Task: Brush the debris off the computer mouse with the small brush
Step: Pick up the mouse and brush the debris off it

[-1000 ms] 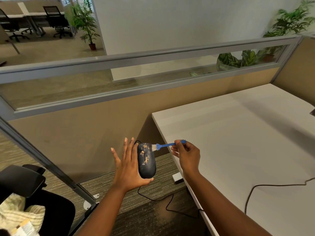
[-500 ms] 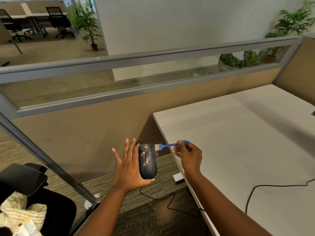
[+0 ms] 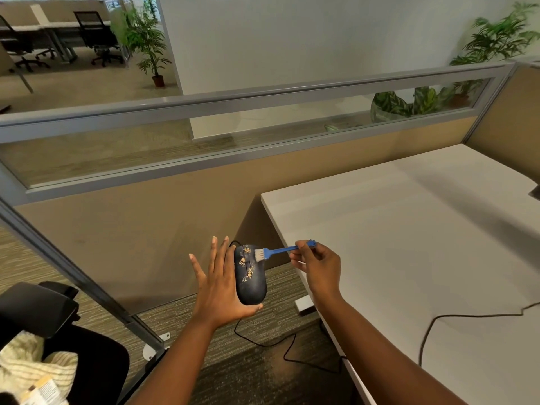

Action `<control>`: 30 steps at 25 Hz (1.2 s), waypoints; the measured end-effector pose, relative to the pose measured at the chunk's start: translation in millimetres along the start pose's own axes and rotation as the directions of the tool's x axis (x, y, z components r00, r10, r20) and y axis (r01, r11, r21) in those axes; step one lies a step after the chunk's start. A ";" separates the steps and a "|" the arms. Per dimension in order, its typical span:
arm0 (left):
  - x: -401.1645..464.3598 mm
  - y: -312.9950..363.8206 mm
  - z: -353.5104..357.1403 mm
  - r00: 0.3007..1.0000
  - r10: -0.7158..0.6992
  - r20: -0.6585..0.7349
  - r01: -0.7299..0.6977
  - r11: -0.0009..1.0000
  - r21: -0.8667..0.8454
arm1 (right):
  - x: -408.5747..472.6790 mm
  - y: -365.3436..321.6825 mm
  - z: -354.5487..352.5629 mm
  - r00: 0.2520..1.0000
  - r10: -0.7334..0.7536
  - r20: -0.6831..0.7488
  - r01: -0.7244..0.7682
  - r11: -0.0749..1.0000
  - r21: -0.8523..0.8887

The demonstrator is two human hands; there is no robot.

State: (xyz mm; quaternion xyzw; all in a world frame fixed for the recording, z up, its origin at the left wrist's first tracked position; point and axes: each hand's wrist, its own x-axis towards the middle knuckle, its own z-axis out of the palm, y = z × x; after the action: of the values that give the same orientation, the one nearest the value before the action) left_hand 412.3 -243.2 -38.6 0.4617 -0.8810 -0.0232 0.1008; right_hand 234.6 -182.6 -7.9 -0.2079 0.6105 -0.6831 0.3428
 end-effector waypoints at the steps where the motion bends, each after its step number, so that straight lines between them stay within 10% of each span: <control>1: 0.1 0.3 -0.8 1.000 0.000 0.003 0.000 1.000 -0.001 | -1.3 0.6 1.1 1.000 0.004 0.023 -0.004 1.000 -0.007; 30: 4.2 -0.8 1.2 1.000 -0.008 0.004 0.008 1.000 -0.005 | -8.0 -0.1 6.2 0.993 -0.003 0.117 0.009 0.999 -0.047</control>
State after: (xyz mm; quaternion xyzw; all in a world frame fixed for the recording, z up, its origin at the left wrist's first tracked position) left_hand 410.4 -247.1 -39.2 0.4648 -0.8793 -0.0268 0.1004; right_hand 244.4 -181.1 -5.7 -0.2576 0.6045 -0.6562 0.3710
